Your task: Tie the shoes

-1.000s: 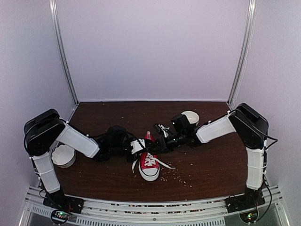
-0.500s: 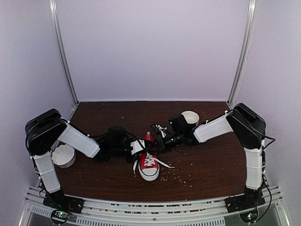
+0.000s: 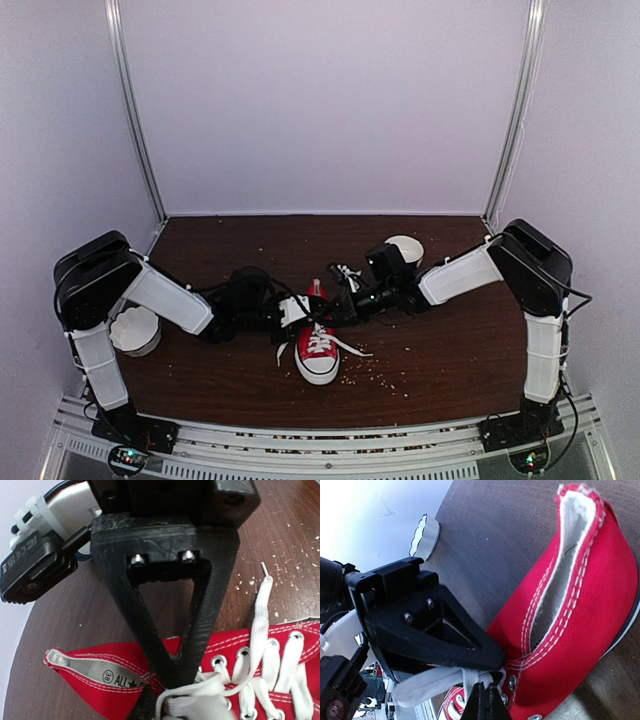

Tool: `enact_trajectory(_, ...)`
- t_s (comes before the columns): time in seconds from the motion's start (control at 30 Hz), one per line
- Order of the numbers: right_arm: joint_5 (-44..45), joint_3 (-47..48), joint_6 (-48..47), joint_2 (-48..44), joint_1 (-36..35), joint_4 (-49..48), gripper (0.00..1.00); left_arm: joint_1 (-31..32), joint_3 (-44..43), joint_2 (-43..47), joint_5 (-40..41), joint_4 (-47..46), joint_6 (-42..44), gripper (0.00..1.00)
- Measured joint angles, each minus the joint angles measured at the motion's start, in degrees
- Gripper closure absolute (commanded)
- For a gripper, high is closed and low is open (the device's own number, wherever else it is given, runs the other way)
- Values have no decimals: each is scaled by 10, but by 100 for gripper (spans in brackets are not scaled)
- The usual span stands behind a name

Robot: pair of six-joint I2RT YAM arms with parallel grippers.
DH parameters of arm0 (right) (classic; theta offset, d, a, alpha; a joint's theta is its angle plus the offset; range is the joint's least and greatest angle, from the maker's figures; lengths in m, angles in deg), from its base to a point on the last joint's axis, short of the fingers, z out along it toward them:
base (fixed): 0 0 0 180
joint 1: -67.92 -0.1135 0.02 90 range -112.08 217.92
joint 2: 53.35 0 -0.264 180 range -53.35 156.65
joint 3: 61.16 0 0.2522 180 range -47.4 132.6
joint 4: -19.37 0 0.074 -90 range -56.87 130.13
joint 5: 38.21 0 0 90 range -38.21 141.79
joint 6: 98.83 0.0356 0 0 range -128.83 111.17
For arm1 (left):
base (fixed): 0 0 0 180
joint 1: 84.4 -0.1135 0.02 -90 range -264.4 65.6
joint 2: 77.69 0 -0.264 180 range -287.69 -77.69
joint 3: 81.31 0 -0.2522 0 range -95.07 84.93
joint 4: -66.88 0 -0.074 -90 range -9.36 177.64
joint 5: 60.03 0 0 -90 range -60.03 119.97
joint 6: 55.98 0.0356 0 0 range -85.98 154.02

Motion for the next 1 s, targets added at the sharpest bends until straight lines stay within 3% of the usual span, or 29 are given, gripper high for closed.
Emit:
enact_trajectory(0.27, 3, 0, -6, -10, 0, 14, 100, -3, 2, 32, -5, 25, -2, 53)
enact_trajectory(0.3, 3, 0, -6, -11, 0, 15, 100, -3, 2, 42, -10, 33, -2, 46)
enact_trajectory(0.5, 5, 0, -10, -11, -3, 21, 100, -2, 2, 92, -42, 88, -4, 44)
enact_trajectory(0.73, 7, 0, -12, -11, -4, 24, 100, 12, -29, 95, -54, 152, 12, 46)
enact_trajectory(0.83, 7, 0, -12, -11, -4, 24, 100, 24, -52, 83, -46, 162, 16, 51)
enact_trajectory(0.93, 7, 0, -12, -11, -4, 24, 100, 31, -59, 77, -38, 162, 16, 64)
enact_trajectory(1.0, 7, 0, -12, -11, -4, 24, 100, 33, -59, 76, -33, 163, 15, 79)
